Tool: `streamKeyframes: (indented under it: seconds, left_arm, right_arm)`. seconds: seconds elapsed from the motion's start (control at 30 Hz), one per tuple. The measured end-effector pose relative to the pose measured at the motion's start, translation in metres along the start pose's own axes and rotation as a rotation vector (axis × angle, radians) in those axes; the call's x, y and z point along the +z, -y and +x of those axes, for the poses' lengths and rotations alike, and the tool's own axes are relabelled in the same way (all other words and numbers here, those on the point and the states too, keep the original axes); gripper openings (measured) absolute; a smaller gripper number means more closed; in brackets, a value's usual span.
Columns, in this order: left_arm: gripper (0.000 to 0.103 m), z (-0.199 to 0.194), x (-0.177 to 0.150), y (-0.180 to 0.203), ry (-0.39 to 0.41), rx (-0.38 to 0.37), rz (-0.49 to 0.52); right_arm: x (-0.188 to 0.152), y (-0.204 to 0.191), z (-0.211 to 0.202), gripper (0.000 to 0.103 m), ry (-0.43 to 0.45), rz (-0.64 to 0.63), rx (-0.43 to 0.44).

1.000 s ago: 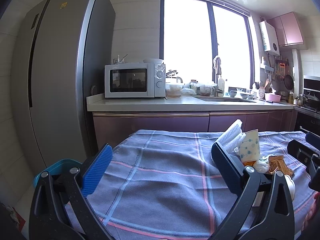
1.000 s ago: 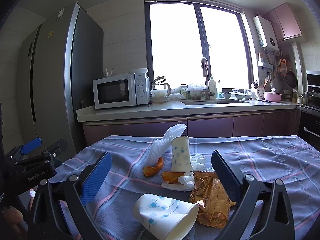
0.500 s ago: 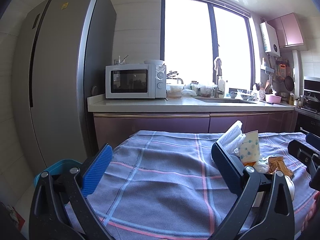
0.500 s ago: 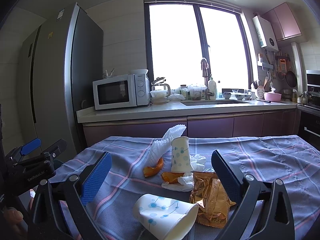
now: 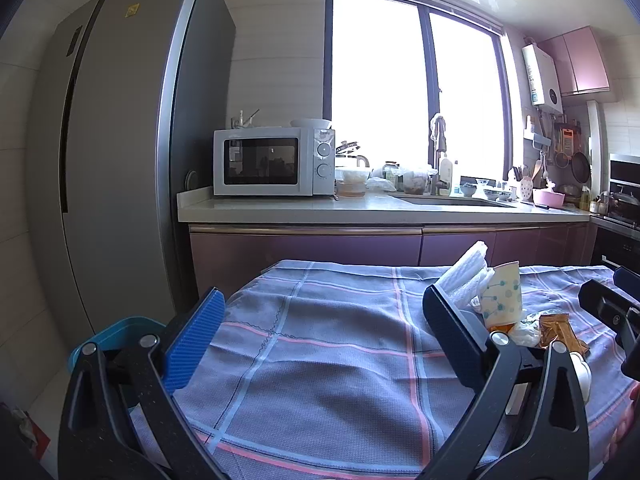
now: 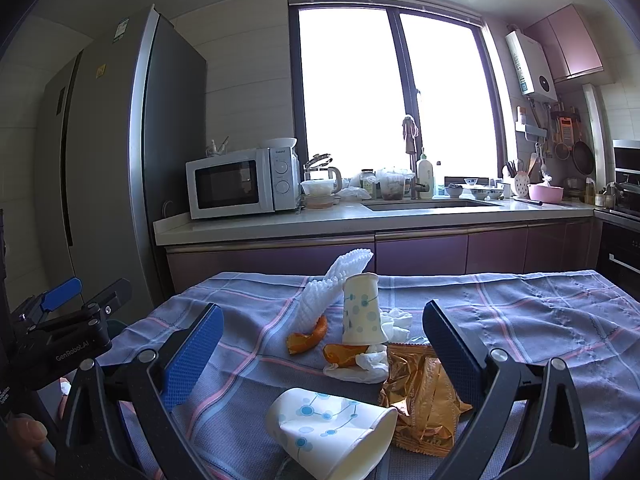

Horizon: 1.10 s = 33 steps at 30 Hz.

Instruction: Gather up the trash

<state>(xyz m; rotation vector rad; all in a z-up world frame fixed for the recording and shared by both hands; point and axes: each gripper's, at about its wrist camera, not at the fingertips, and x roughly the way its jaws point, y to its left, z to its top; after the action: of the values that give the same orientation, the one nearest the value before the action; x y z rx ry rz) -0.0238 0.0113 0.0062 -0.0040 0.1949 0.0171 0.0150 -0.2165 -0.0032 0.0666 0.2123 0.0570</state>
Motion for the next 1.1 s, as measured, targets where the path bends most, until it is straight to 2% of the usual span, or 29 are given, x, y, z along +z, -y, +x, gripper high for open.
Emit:
streamKeyframes:
  seconds: [1.1]
  left_arm:
    - [0.098, 0.0030, -0.0004, 0.0008, -0.016, 0.004, 0.000]
  right_arm:
    - [0.0012, 0.0001, 0.0039, 0.096, -0.012, 0.008, 0.012]
